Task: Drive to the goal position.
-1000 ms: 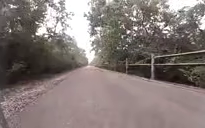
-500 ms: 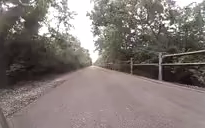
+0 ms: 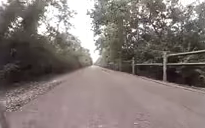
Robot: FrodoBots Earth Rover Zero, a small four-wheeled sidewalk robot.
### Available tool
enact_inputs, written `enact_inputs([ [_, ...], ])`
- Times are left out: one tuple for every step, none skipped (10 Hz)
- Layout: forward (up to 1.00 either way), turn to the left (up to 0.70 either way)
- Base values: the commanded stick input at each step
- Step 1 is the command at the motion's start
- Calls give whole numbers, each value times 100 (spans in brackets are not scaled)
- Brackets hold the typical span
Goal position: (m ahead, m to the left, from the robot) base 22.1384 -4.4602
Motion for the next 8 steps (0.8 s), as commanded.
enact_inputs([
  [70,0],
  [70,0],
  [70,0],
  [70,0],
  [70,11],
  [70,21],
  [70,31],
  [70,35],
])
